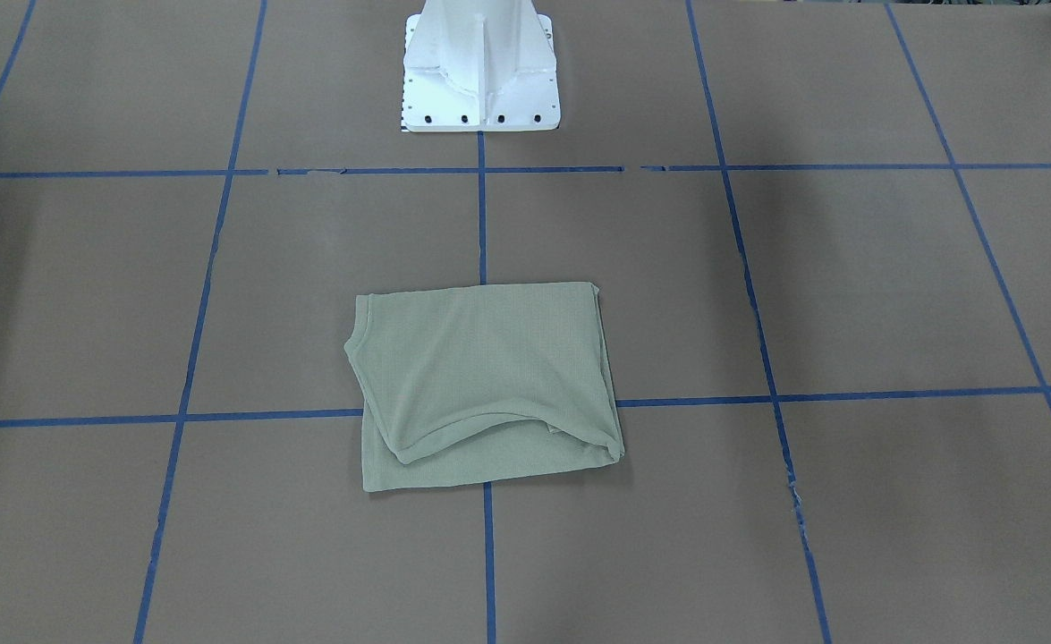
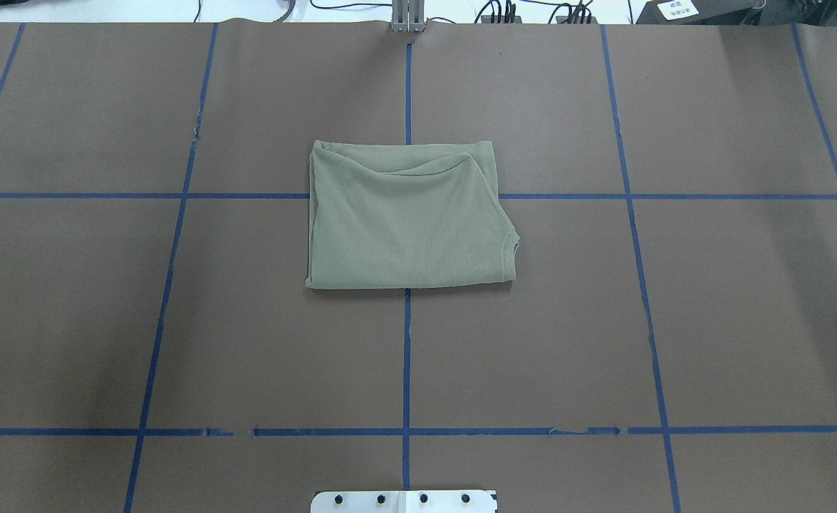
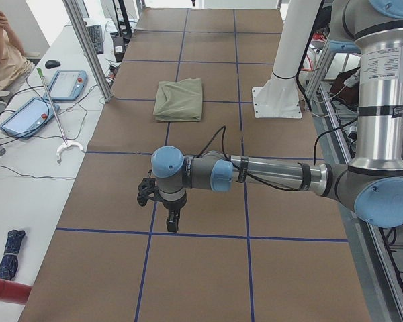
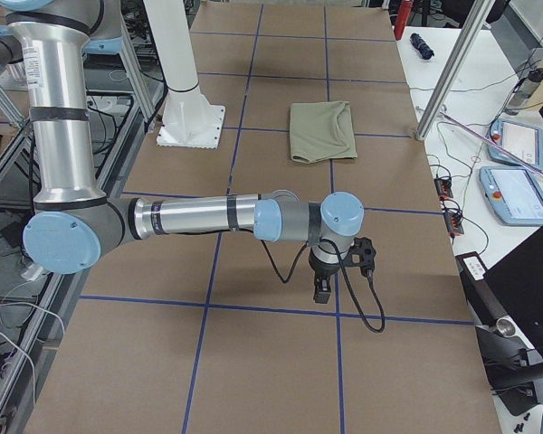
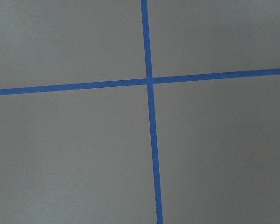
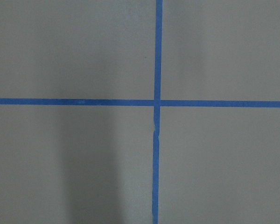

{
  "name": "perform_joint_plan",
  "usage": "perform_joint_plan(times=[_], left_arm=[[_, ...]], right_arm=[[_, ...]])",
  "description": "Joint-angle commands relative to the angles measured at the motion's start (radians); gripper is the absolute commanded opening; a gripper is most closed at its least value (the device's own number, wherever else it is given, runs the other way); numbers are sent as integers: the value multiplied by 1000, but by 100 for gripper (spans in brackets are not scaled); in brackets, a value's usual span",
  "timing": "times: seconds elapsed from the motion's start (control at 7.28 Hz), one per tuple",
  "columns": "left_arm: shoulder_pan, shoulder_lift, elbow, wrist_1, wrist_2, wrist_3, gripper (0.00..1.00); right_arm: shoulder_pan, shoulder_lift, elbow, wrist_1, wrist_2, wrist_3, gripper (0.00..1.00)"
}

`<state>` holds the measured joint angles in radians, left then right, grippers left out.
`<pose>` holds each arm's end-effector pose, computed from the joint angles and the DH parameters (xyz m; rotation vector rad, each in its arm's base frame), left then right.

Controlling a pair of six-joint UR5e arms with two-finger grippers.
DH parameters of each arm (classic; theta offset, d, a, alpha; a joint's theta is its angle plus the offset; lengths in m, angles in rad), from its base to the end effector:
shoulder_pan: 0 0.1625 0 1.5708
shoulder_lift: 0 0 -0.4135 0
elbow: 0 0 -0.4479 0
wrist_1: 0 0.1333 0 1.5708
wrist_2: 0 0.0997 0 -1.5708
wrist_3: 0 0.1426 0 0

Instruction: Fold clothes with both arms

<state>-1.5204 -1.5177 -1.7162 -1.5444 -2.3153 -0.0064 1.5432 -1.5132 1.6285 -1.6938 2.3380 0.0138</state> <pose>-0.0099 -0.5316 0.6322 0.0417 0.7458 0.0665 0.0186 -0.5684 0.6272 -0.0232 -0.7669 -0.0102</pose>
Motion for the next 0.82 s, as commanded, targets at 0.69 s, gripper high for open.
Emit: perform_joint_plan(times=[0.69], left_arm=[[9,-50,-40,1,2,-3,100]], right_arm=[[0,1,7,0,-2,0,100]])
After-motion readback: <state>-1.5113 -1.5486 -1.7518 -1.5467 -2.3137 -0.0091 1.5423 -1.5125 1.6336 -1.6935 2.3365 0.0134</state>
